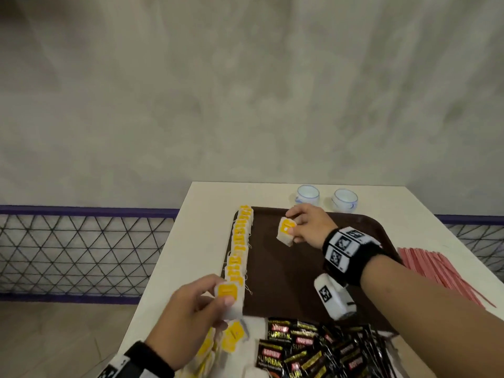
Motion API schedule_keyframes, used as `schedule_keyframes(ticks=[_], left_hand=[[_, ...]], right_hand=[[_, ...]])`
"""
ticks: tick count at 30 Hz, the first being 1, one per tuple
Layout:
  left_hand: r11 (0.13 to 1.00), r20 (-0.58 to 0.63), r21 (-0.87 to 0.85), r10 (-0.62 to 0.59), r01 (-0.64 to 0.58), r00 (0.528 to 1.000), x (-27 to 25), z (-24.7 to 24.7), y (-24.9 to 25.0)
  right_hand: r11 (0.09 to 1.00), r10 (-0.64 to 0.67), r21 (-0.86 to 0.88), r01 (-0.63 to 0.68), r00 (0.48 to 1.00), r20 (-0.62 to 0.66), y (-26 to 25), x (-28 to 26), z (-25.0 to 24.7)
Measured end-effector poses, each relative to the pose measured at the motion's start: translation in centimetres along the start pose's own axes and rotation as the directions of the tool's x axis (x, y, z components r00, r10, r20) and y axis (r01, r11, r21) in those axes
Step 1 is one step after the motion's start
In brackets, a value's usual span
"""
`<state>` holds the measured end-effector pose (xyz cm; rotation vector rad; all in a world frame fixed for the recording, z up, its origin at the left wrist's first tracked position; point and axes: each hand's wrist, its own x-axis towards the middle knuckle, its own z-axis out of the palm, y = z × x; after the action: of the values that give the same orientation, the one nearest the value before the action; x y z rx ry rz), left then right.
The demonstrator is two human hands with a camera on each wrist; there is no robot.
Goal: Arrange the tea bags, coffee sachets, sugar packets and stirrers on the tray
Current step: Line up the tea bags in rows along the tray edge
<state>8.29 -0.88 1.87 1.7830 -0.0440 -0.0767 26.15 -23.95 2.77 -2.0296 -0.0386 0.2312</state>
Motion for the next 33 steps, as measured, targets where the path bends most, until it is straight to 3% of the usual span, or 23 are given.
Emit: schedule_keyframes(ticks=[5,12,18,25,28,33], left_hand=[[0.998,-0.056,0.053,-0.027,0.03,0.998,2.7,-1.4,-0.4],[0.996,-0.137,0.08,-0.033,0.044,0.99,4.6,-2.1,-2.9],[0.99,-0.174,0.138,0.053,-0.029,0.983,4.7,-2.6,-4.1],[0.98,-0.17,0.185,0.109,-0.077,0.979,4.5,-2.7,-5.1],[0.972,-0.193,0.22,0.132,-0.088,0.972,4.4,-2.7,-5.2],[0.982,-0.18,0.187,0.046,-0.011,0.983,4.5,-2.7,-4.8]], right_hand=[[0.994,0.105,0.006,-0.105,0.992,-0.071,0.4,7.8,2.4],[0.987,0.162,0.02,-0.161,0.986,-0.043,1.6,15.0,4.6],[0.987,0.163,-0.005,-0.163,0.987,-0.013,1.7,16.8,5.9],[0.97,0.021,-0.236,-0.064,0.984,-0.179,1.7,17.1,6.8],[0.965,0.024,-0.252,-0.07,0.983,-0.184,1.5,17.2,6.9],[0.955,0.024,-0.287,-0.081,0.98,-0.198,1.7,17.1,6.4]])
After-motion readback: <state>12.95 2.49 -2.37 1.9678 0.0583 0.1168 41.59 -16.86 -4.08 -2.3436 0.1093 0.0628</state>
